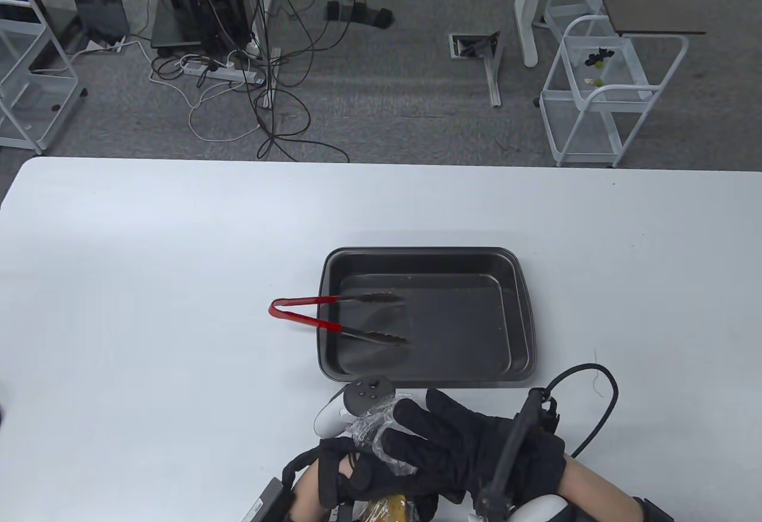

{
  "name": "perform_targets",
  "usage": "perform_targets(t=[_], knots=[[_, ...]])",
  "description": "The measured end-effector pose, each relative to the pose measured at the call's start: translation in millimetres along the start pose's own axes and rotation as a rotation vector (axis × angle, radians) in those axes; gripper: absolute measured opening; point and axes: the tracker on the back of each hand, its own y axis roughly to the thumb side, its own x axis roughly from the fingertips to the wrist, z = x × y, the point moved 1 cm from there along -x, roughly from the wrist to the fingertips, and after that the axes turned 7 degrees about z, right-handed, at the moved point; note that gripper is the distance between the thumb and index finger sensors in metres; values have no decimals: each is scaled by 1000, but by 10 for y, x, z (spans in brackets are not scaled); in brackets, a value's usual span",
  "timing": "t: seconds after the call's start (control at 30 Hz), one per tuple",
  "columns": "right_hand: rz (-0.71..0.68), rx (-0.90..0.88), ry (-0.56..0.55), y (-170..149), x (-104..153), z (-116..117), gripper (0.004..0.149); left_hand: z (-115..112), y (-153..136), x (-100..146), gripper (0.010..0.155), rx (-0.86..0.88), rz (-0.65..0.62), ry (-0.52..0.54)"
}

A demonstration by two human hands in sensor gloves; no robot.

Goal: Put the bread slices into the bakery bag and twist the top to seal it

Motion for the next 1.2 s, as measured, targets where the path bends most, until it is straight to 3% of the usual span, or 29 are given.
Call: perform_targets(t=[0.07, 0.2, 0.3, 0.43, 0.5, 0.6, 0.63, 0.73, 0.8, 0.93, 1.0, 1.1, 1.17, 1.2], knots=[[-3, -19, -57, 22, -12, -22, 87, -58, 37, -23, 58, -10, -25, -22], [-5, -72, -132, 79, -99, -103, 60, -47, 32, -9, 60, -18, 10, -1], [-16, -34, -83, 114, -141, -72, 49, 32, 6, 42, 64, 6, 27, 37], [150, -97, 182, 16, -173, 124, 47, 257, 133, 356, 71, -199, 124, 373], [250, -240, 267, -63, -185, 194, 47, 240, 341, 493, 66, -497, 186, 622], [394, -457, 432, -165, -236, 293, 47, 88, 544, 575, 58, -848, 304, 872], [449, -563, 509, -214, -247, 348, 47, 16, 591, 568, 57, -971, 347, 975], [597, -904, 657, -322, -213, 508, 48, -106, 630, 502, 53, -1183, 419, 1141], [702, -1107, 674, -384, -148, 596, 48, -173, 658, 461, 52, -1308, 446, 1277], [861, -1565, 726, -342, 5, 765, 49, -266, 681, 409, 50, -1451, 498, 1442], [922, -1936, 699, -228, 106, 902, 49, -311, 713, 410, 50, -1506, 482, 1524], [859, -2477, 605, 17, 155, 1036, 49, -392, 779, 446, 51, -1557, 432, 1659], [587, -2913, 487, 257, 92, 1061, 50, -487, 857, 479, 51, -1617, 339, 1728], [450, -3020, 465, 344, 57, 1053, 51, -516, 871, 487, 51, -1627, 312, 1736]])
